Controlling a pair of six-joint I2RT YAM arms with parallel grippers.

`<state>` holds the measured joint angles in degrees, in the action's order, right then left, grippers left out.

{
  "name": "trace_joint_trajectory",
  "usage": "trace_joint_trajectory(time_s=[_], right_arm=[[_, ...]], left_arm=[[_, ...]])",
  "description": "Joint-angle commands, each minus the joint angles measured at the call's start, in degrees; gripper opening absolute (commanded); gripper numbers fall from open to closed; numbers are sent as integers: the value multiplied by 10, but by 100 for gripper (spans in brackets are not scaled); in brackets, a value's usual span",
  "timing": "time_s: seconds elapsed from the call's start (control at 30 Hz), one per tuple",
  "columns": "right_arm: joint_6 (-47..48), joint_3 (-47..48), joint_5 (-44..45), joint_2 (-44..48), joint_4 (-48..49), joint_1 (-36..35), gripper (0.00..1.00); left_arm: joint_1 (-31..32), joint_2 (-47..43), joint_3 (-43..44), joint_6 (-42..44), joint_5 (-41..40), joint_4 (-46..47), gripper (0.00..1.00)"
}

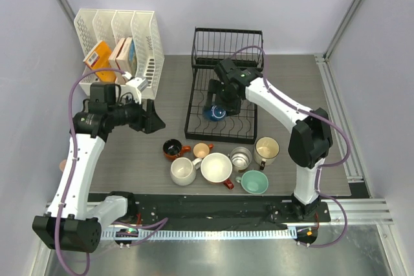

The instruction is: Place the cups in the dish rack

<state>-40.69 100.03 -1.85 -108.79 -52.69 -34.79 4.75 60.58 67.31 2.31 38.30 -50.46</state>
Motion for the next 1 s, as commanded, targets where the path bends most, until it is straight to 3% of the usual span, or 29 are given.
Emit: trace_joint_trajectory(time_s=[0.0, 0.23, 0.67, 0.7, 0.77, 0.8, 0.87, 0.9, 0.97], right_arm=[[-45, 14, -19, -4, 100, -19, 1], [-104, -12, 38, -27, 143, -66, 1], [-139, -4, 63, -70, 114, -104, 1], [-135, 0, 61, -72, 111, -104, 6], [-125, 17, 62, -82, 100, -104, 30], [-121, 24, 62, -85, 95, -105, 58], [-104, 49, 74, -94, 79, -108, 77], [-98, 60, 78, -98, 71, -109, 97], [-79, 94, 92, -105, 52, -115, 100]], left_arm=[[2, -11, -5, 19, -5, 4, 66], [2, -23, -8, 31, -7, -3, 65], [2, -29, -9, 44, 2, -14, 64], [1, -28, -10, 43, 5, -14, 64], [1, -25, -9, 45, 8, -15, 64], [1, -23, -8, 45, 10, -15, 64], [1, -20, -7, 46, 13, -17, 64], [1, -18, -5, 47, 16, -19, 64], [1, -14, -4, 49, 28, -25, 64]])
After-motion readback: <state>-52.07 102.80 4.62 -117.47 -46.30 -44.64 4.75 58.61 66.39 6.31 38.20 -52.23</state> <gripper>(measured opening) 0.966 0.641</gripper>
